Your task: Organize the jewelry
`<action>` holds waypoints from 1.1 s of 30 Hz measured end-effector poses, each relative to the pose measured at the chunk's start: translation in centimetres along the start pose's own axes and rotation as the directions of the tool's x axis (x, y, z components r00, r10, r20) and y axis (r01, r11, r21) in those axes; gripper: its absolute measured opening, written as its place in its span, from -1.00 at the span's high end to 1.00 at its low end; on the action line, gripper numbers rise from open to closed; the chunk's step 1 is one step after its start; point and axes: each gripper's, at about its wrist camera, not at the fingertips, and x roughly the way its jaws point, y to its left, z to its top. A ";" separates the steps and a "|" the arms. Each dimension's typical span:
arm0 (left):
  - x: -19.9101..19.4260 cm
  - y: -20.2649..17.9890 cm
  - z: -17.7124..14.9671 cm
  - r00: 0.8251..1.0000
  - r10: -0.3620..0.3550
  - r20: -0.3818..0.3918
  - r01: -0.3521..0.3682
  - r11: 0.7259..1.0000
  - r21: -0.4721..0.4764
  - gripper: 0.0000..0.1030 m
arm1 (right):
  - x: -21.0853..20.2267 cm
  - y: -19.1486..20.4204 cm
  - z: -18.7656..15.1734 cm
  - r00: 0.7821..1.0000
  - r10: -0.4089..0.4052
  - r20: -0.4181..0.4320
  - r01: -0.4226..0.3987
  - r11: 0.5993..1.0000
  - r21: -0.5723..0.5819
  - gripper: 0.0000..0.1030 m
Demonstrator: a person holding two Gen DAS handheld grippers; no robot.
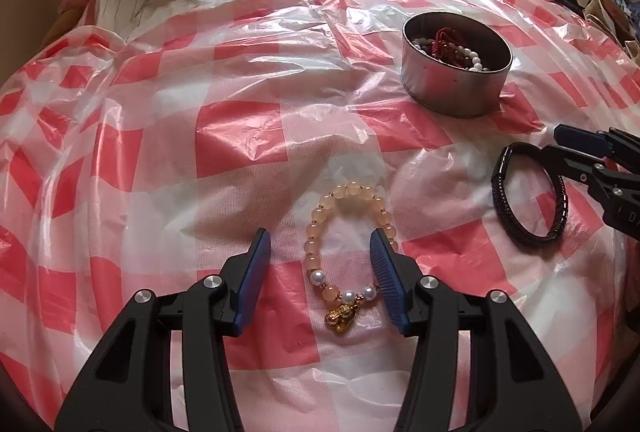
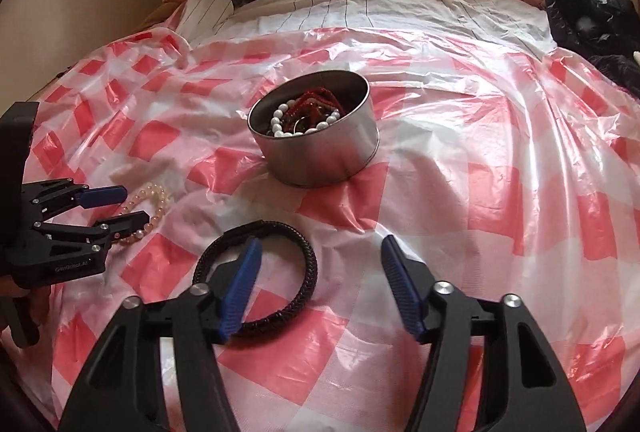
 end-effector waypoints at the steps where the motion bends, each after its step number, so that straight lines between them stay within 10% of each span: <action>1: 0.0 -0.1 0.0 1.000 -0.001 -0.003 0.001 1.000 0.000 0.10 | 0.4 0.2 0.1 1.000 0.003 -0.008 -0.003 1.000 -0.002 0.22; 6: -0.3 -1.1 -0.1 0.999 -0.034 -0.007 0.035 0.999 0.037 0.87 | 1.8 2.1 -0.6 0.997 -0.051 -0.061 0.046 0.995 -0.088 0.81; 14: -2.0 2.3 0.3 0.985 -0.149 0.087 0.163 0.972 -0.171 0.87 | 0.4 0.6 -0.3 1.000 -0.004 -0.003 0.004 1.000 0.001 0.82; 27: 0.1 0.7 -0.1 1.000 -0.026 0.015 0.027 0.997 -0.066 0.57 | 1.8 1.2 -0.7 0.998 -0.027 -0.059 0.025 0.999 -0.030 0.63; 33: -0.4 -0.3 0.0 0.999 -0.024 0.041 0.026 0.999 -0.041 0.87 | 1.3 1.3 -0.7 0.999 -0.044 -0.024 0.043 0.998 -0.037 0.81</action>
